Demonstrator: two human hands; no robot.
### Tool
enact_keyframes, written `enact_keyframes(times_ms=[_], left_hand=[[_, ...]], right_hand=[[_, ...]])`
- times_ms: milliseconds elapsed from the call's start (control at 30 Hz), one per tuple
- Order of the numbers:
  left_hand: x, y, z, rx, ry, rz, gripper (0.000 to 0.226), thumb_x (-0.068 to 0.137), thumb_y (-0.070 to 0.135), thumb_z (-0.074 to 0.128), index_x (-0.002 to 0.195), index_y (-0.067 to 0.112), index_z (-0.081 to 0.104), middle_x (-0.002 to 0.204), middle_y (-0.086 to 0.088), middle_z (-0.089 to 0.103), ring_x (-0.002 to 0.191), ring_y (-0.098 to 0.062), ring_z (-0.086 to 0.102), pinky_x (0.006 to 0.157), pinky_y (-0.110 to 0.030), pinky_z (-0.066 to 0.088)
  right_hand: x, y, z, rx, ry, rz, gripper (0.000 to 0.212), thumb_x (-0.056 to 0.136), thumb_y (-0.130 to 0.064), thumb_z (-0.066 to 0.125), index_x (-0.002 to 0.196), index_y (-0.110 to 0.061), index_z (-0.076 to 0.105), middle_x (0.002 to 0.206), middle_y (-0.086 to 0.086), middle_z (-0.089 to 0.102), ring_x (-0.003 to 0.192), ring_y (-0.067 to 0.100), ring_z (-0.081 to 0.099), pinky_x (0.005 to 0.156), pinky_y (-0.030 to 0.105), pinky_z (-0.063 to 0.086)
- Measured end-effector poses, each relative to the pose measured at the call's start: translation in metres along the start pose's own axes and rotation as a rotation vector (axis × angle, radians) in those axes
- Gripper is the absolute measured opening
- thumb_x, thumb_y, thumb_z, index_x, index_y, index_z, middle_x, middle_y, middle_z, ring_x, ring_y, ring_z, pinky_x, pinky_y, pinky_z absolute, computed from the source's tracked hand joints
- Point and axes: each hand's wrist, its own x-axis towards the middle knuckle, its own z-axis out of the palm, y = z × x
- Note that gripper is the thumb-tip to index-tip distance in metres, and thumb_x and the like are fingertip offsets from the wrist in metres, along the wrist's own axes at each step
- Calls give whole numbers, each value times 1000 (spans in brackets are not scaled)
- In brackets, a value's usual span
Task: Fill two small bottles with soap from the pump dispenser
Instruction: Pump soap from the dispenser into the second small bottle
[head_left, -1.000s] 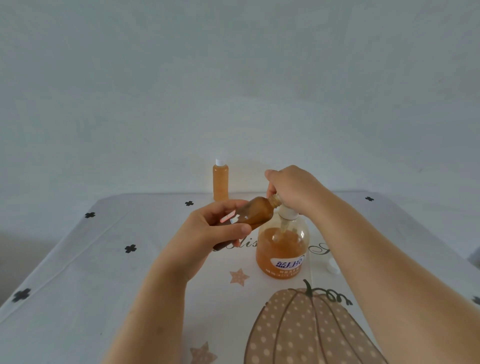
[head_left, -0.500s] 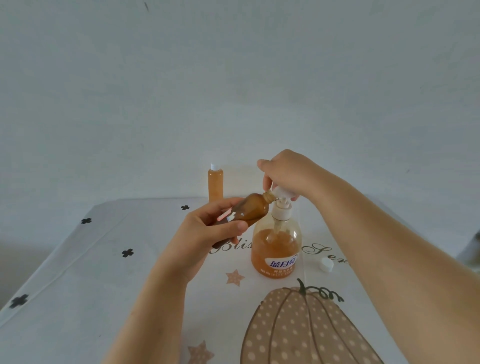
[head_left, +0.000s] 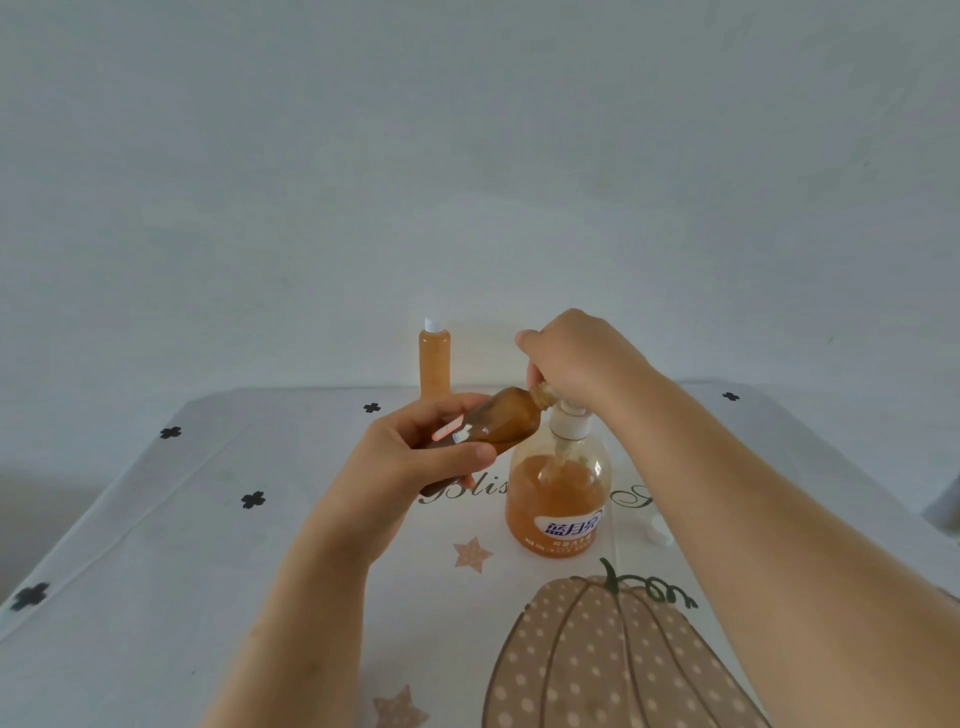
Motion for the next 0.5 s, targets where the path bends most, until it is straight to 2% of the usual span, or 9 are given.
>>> enact_keyframes(times_ms=[67,200,267,400,500], left_hand=[[1,0,-1,-7,7,-13,38,65,15,79,98,33,79,81,3,71,66,-16,59,69,-29,49],[2,-2,-2,-13,9,-35,44,57,21,86,99,32,79,79,0,68,66,-19,58,75,-45,38],[2,-3,-3,-17,11,-34,48,52,27,85,99,32,79,78,1,68,65,-19,58,75,-45,37],[0,-2,-1,-9,-1,-27,45,58,20,86,101,33,79,81,2,71,66,-17,59,75,-42,42],[-1,1,1,-29,-14,-10,46,57,26,85,102,33,79,84,2,72,67,-19,58,74,-41,42]], right_hand=[[3,4,6,1,-10,-8,40,96,-35,44,94,-8,74,80,7,67,69,25,58,69,34,46],[6,7,10,13,-22,-15,40,95,-36,45,93,-8,74,80,8,67,68,25,57,68,34,46],[5,7,10,23,-26,-17,41,95,-36,45,94,-7,74,79,7,66,67,25,57,67,34,45],[2,6,8,23,-27,-8,40,93,-35,46,94,-8,74,77,6,65,67,24,56,67,33,45],[-2,2,1,20,-18,-1,39,94,-35,46,95,-8,74,76,6,64,66,24,58,68,33,47]])
